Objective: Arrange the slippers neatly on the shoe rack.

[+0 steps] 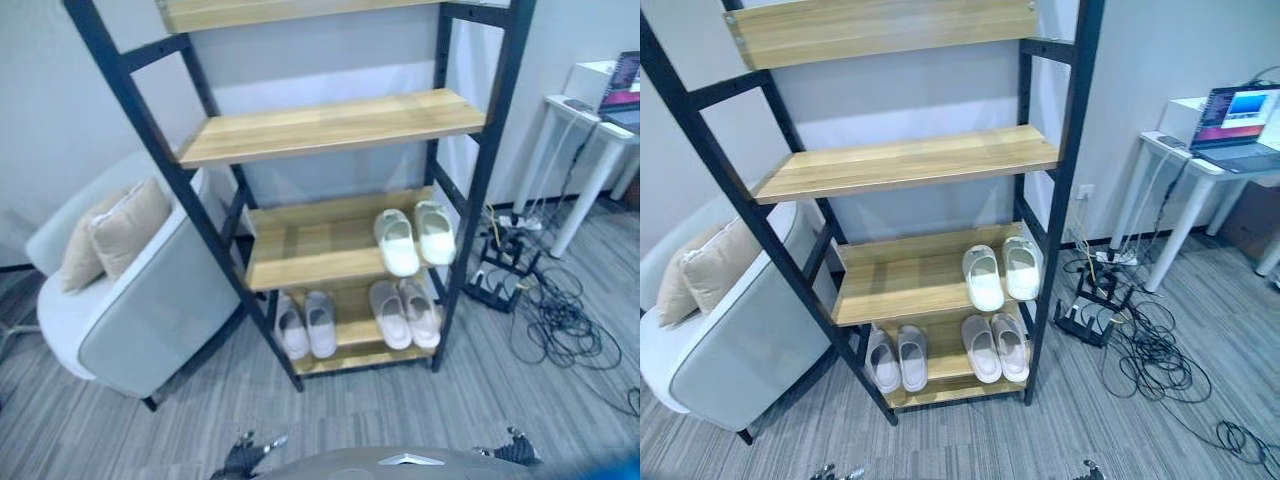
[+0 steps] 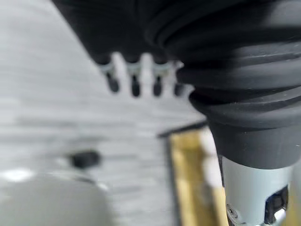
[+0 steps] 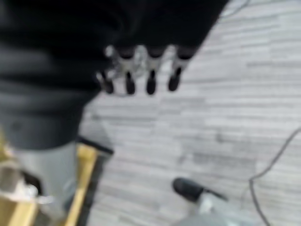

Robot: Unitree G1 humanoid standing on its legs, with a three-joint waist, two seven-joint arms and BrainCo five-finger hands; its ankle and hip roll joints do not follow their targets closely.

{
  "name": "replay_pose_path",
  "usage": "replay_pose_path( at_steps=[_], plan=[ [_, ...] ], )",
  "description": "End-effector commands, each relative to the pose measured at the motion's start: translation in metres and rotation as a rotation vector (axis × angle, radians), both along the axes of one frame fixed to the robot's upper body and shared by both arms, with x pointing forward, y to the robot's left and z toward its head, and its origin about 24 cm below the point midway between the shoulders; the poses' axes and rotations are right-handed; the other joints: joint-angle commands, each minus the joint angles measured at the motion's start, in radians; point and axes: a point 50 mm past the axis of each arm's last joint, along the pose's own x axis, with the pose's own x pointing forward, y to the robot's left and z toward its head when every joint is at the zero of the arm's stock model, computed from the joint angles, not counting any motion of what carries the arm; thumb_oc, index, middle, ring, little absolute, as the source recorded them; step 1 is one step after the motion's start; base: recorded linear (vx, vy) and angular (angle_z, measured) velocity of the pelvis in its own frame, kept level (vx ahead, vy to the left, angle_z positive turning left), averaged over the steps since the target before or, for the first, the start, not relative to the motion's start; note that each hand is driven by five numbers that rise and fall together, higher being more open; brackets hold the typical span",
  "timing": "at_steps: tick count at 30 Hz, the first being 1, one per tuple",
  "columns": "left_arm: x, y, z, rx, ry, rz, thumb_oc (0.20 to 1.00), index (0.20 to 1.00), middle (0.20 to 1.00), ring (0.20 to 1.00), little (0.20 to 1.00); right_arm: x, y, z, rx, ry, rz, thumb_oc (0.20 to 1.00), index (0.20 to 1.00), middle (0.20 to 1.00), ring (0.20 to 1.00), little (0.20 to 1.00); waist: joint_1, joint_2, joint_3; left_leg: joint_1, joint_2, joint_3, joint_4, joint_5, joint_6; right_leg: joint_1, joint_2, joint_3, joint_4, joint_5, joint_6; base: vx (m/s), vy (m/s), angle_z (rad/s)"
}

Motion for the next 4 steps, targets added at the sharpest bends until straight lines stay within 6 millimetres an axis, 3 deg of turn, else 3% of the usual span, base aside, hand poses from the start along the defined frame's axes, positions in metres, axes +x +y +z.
replay_pose_path(
  at_steps=[1,4],
  plan=[
    [0.023,0.015,0.004,0.051,-0.027,-0.050,1.000,1.000,1.000,1.000,1.000,0.022,0.017,-0.003,0.052,-0.031,0.006,1.000,1.000,1.000,1.000,1.000,-0.010,-0.040,0.024,-0.017,0.028,-0.073,0.010,-0.033,-0.030,0.033,0.015,-0.075,0.015,-0.051,0.007,0.03,-0.002,-0.06],
    [0.007,0.021,0.002,0.091,0.061,-0.063,1.000,1.000,1.000,1.000,1.000,0.021,0.018,-0.003,0.054,-0.022,-0.003,1.000,1.000,1.000,1.000,1.000,-0.008,-0.042,0.023,-0.017,0.030,-0.075,0.010,-0.033,-0.030,0.032,0.016,-0.075,0.015,-0.051,0.005,0.00,0.001,-0.01]
  ],
)
